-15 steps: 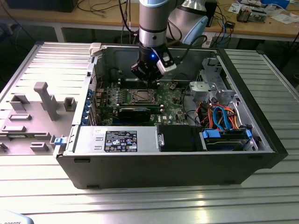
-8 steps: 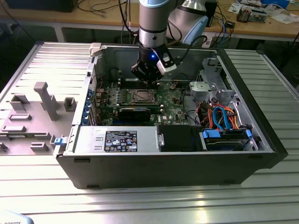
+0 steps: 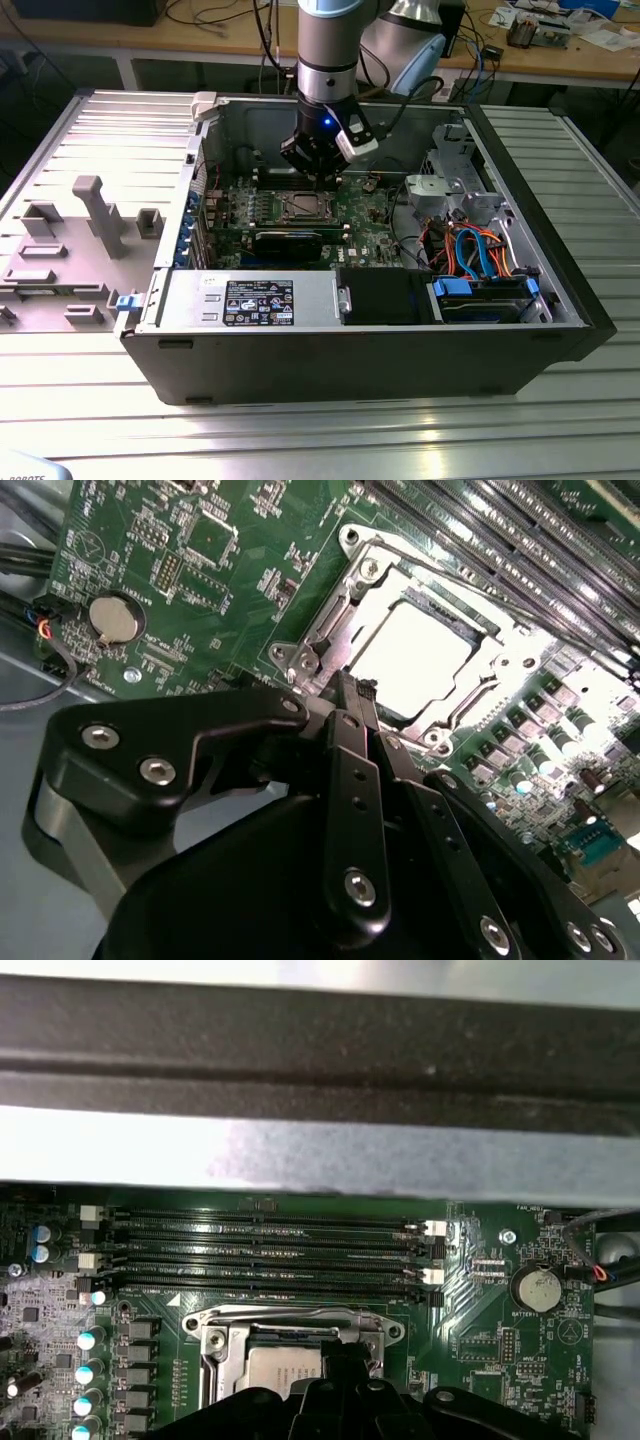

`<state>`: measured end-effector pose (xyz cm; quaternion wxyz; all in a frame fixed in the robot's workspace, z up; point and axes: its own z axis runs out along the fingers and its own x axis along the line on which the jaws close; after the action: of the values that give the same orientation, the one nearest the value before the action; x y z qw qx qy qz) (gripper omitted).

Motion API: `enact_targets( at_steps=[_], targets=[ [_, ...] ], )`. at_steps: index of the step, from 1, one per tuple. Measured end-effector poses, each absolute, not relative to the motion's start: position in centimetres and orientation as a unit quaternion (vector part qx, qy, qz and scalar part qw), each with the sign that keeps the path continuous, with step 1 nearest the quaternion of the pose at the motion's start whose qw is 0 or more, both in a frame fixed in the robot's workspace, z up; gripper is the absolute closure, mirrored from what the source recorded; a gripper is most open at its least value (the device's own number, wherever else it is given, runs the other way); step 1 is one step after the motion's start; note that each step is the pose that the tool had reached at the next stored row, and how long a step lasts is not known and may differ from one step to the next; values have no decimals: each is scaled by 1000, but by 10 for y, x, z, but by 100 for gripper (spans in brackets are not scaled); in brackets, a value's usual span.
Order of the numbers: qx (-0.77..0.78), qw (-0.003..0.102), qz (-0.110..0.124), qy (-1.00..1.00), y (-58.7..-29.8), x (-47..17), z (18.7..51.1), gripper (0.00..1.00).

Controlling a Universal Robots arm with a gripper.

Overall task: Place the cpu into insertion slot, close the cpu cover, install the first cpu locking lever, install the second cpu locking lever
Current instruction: 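Install the second cpu locking lever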

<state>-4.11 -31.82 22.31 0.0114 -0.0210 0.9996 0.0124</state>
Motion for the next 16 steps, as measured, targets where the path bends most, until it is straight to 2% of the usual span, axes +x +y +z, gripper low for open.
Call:
enact_targets(
  at_steps=[16],
  targets=[
    [-21, 11, 12, 1000, -320, -41, 244, 89]
  ],
)
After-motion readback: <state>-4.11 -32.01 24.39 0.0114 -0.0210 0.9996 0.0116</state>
